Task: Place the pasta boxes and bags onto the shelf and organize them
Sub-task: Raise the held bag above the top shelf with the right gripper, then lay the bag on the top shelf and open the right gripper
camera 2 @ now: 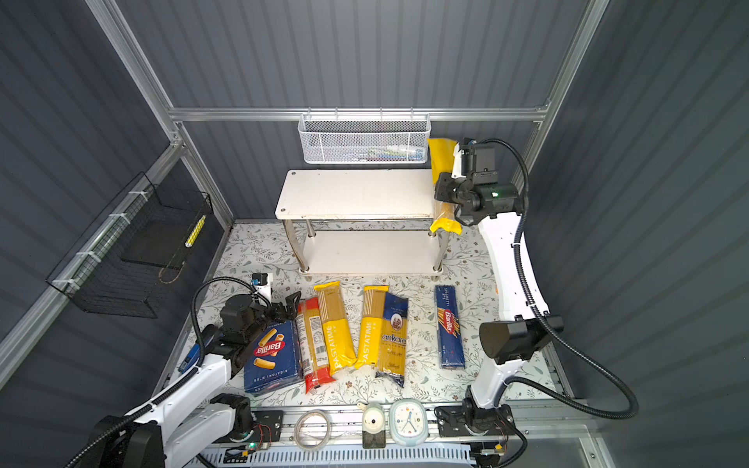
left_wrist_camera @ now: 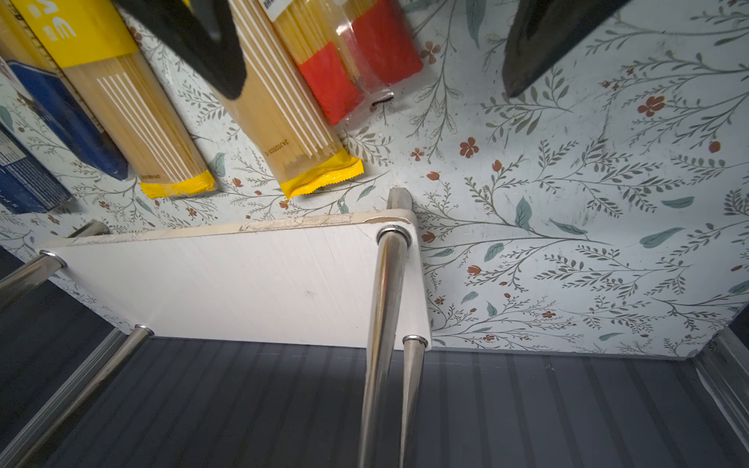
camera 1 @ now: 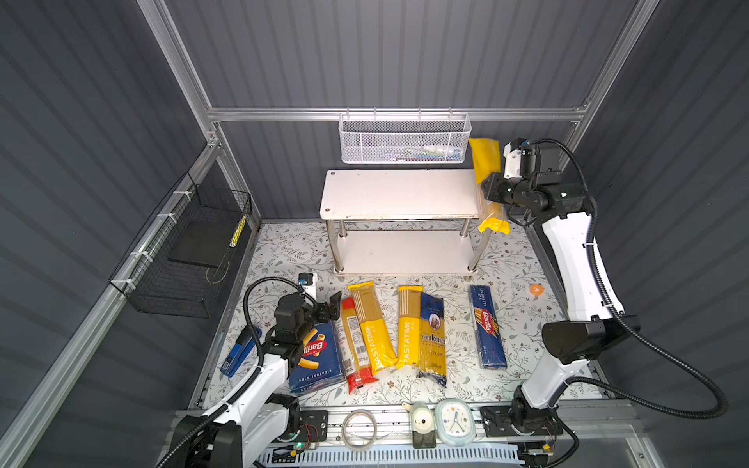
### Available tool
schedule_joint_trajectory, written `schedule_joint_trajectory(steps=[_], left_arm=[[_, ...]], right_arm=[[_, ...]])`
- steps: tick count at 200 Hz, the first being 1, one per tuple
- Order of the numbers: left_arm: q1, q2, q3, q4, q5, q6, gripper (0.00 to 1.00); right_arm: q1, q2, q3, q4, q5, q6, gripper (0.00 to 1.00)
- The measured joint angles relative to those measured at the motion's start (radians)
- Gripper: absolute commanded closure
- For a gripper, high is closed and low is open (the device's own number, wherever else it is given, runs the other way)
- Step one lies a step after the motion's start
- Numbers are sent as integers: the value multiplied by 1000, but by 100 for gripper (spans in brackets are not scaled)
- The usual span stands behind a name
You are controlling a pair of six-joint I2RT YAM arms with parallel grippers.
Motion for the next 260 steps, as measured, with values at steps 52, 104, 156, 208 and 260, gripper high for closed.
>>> schedule_joint_trajectory(steps=[52, 104, 156, 208, 260], left_arm=[[0, 0, 0, 0, 0, 0, 0], [0, 0, 0, 0, 0, 0, 0], [0, 0, 0, 0, 0, 0, 0], [0, 0, 0, 0, 0, 0, 0], [0, 0, 0, 0, 0, 0, 1]], right_arm=[[0, 0, 0, 71, -1, 3, 57], [0, -31, -6, 66, -6, -10, 54], [0, -277, -221, 32, -45, -56, 51], [0, -581, -509, 21, -71, -48, 50], [0, -698, -655, 40, -134, -8, 48]])
